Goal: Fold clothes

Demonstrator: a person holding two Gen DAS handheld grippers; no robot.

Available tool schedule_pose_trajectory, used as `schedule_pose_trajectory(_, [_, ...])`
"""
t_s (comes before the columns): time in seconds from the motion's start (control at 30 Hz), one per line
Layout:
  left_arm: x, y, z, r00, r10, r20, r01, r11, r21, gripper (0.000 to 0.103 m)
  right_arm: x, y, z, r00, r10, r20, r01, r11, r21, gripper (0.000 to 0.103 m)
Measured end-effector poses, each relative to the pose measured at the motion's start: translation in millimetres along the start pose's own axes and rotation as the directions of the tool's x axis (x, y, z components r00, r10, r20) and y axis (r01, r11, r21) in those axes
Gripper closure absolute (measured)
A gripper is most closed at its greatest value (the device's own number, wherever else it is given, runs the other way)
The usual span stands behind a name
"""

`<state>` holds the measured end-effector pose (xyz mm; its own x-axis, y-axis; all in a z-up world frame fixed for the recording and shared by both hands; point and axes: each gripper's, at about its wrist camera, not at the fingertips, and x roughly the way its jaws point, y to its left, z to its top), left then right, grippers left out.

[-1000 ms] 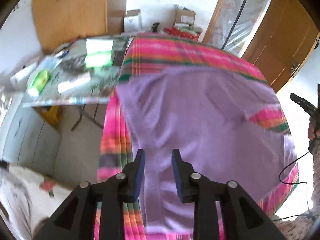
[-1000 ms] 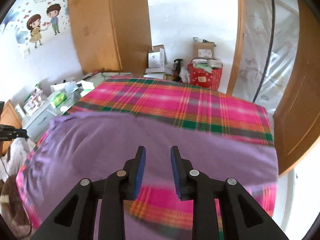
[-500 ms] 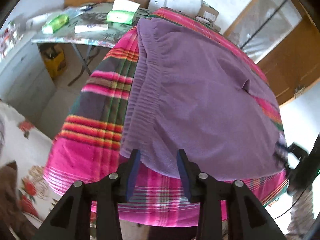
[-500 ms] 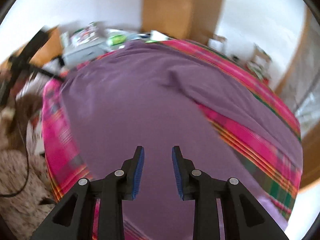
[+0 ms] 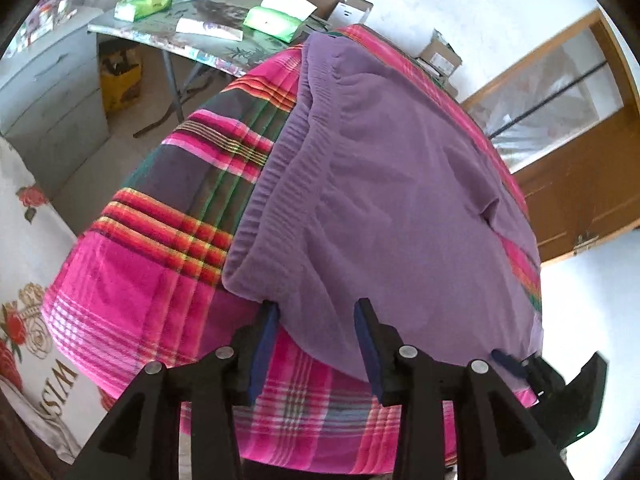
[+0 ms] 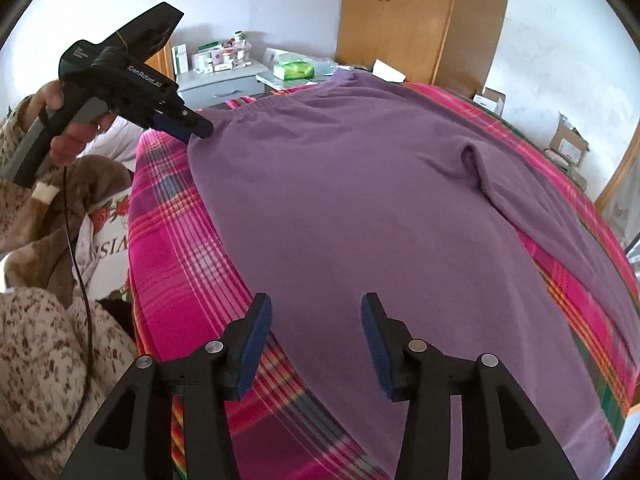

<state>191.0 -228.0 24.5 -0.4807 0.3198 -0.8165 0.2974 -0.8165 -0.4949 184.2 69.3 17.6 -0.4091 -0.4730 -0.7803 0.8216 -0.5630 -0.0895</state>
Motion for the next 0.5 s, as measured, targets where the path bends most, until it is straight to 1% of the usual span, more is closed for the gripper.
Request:
schedule_pose_trajectory(0.03, [-0.7, 2.0, 0.6, 1.0, -0.012, 0.011, 0.012, 1.0, -0.018, 0.066, 3.0, 2.0, -0.5, 1.0, -0.008, -0.008, 0.008, 1.0, 0.008, 0.054])
schedule_pose_trajectory(0.13, [-2.6, 7.8, 3.1, 0.998, -0.021, 0.053, 0.024, 0.998, -0.049, 0.09, 3.6, 2.7, -0.9, 1.0, -0.006, 0.009, 0.005, 0.999, 0.033, 0.054])
schedule_pose_trajectory(0.2, [-2.5, 11.3, 4.0, 0.996, -0.044, 0.071, 0.049, 0.997, -0.064, 0.095, 4.1, 5.9, -1.1, 1.0, -0.01, 0.014, 0.01, 0.999, 0.045, 0.054])
schedule_pose_trajectory(0.23, [-2.9, 13.1, 4.2, 0.995, -0.058, 0.08, 0.064, 0.995, -0.071, 0.097, 4.1, 7.6, -1.2, 1.0, -0.007, 0.018, 0.006, 0.999, 0.048, 0.054])
schedule_pose_trajectory(0.3, [-3.8, 13.5, 4.7, 0.993, -0.064, 0.1, 0.071, 0.995, -0.07, 0.098, 4.4, 10.3, -0.8, 1.0, 0.0, 0.026, -0.001, 0.999, 0.053, 0.054])
schedule_pose_trajectory(0.37, [-6.3, 15.8, 5.0, 0.989, -0.083, 0.12, 0.093, 0.992, -0.082, 0.098, 4.6, 11.9, -0.2, 1.0, 0.002, 0.031, -0.004, 0.998, 0.057, 0.054])
schedule_pose_trajectory(0.5, [-12.7, 24.9, 4.4, 0.978, -0.127, 0.164, 0.149, 0.98, -0.129, 0.099, 6.1, 15.8, 0.2, 0.999, -0.019, 0.039, 0.017, 0.998, 0.058, 0.054])
